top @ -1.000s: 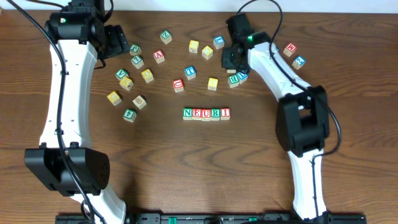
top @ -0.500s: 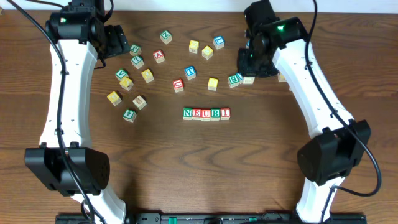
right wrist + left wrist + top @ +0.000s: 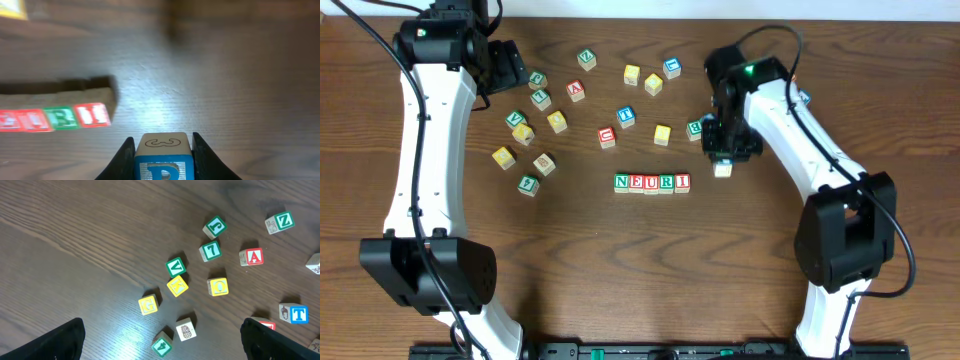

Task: Spell out NEURIPS
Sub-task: 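Grasp the blue P block with the right gripper and lift it, then lower the blue P block right of the I block and release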

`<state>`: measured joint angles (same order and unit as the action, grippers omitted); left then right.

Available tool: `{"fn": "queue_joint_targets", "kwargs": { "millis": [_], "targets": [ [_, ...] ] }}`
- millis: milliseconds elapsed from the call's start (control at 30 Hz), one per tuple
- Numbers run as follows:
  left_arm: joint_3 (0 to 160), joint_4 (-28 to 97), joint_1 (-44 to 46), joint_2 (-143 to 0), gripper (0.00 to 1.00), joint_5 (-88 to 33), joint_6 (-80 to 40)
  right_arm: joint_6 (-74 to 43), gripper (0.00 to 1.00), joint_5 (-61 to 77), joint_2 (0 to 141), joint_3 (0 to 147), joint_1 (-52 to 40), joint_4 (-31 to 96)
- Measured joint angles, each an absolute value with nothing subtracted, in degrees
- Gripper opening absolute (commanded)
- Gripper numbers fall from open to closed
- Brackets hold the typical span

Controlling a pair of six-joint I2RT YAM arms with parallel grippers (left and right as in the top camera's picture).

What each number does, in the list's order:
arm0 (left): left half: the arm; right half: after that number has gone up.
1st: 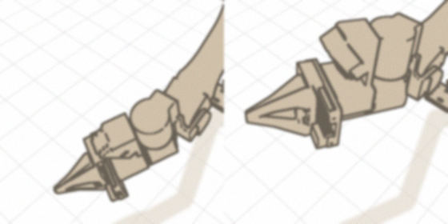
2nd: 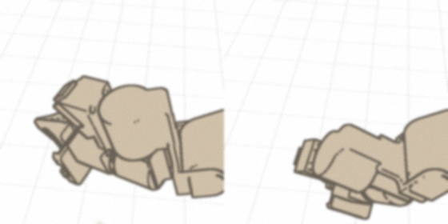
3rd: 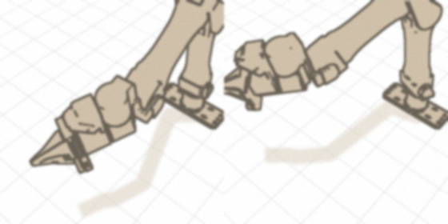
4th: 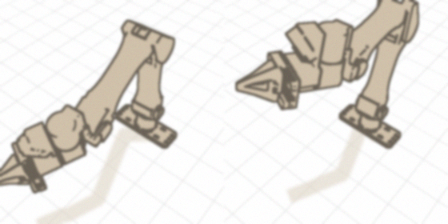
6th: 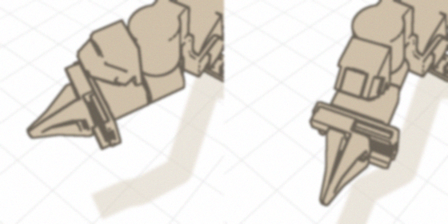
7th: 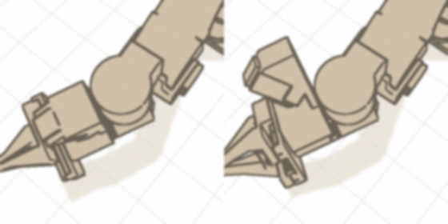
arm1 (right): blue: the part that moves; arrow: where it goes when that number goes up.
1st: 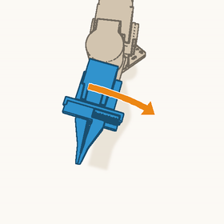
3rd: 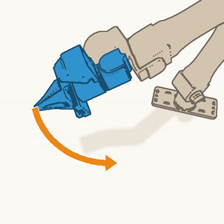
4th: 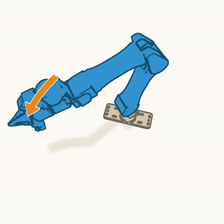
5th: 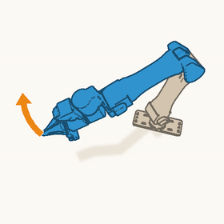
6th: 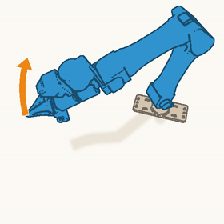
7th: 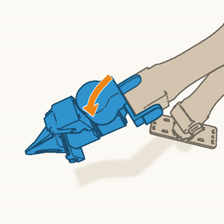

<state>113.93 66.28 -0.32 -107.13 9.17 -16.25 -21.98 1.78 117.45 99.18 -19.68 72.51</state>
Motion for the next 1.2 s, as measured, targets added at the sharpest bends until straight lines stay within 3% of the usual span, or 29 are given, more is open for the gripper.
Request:
{"fn": "queue_joint_targets", "kwargs": {
  "millis": [467, 733, 1200],
  "targets": [
    [113.9, 66.3, -0.3, -107.1, 0.98, 9.2, -16.3, -22.4, 0.18, 1.9, 117.7, 84.9, -23.6, 54.0],
    [113.9, 66.3, -0.3, -107.1, 0.98, 9.2, -16.3, -22.6, 0.29, 1.9, 117.7, 84.7, -23.8, 52.8],
    [113.9, 66.3, -0.3, -107.1, 0.98, 9.2, -16.3, -22.6, 0.28, 1.9, 117.7, 84.7, -23.8, 53.3]
  ]
}}
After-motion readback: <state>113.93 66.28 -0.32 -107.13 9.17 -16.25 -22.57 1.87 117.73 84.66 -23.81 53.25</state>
